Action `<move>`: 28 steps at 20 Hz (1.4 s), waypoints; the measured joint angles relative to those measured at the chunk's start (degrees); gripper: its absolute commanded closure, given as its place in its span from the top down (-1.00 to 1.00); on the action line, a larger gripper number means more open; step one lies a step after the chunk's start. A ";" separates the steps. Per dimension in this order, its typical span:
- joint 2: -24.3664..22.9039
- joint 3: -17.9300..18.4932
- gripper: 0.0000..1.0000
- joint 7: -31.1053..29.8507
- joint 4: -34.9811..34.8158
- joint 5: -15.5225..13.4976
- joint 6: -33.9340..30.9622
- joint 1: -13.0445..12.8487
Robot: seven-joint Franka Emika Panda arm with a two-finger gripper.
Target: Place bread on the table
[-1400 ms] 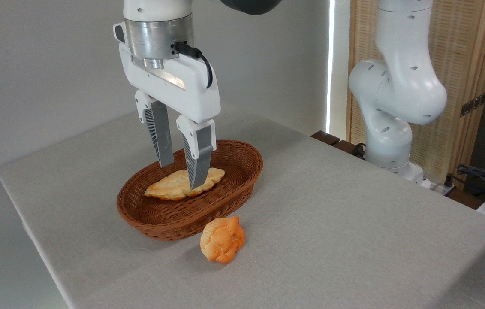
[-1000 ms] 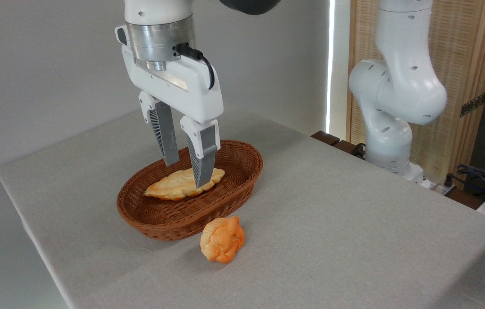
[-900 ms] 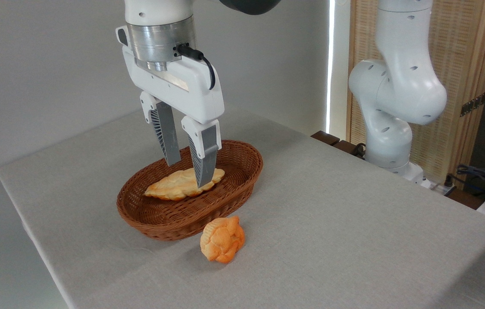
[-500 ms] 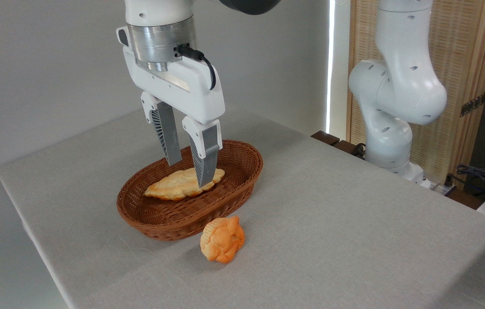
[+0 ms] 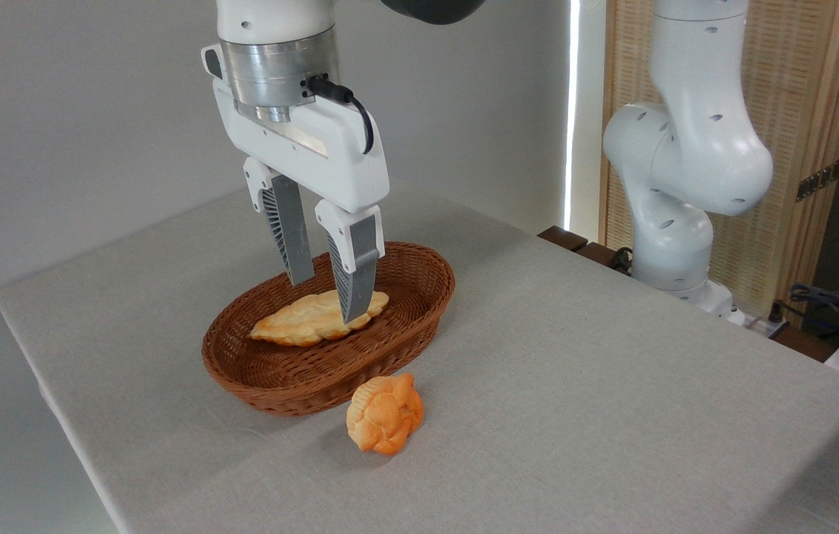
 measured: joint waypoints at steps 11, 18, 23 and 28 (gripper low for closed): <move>-0.03 -0.01 1.00 0.00 0.00 0.00 -0.36 0.00; -0.04 -0.01 1.00 0.00 0.00 0.00 -0.93 0.00; -0.10 -0.01 1.00 0.00 0.00 0.00 -0.93 0.00; -0.10 -0.01 1.00 0.00 0.00 0.00 -0.94 0.00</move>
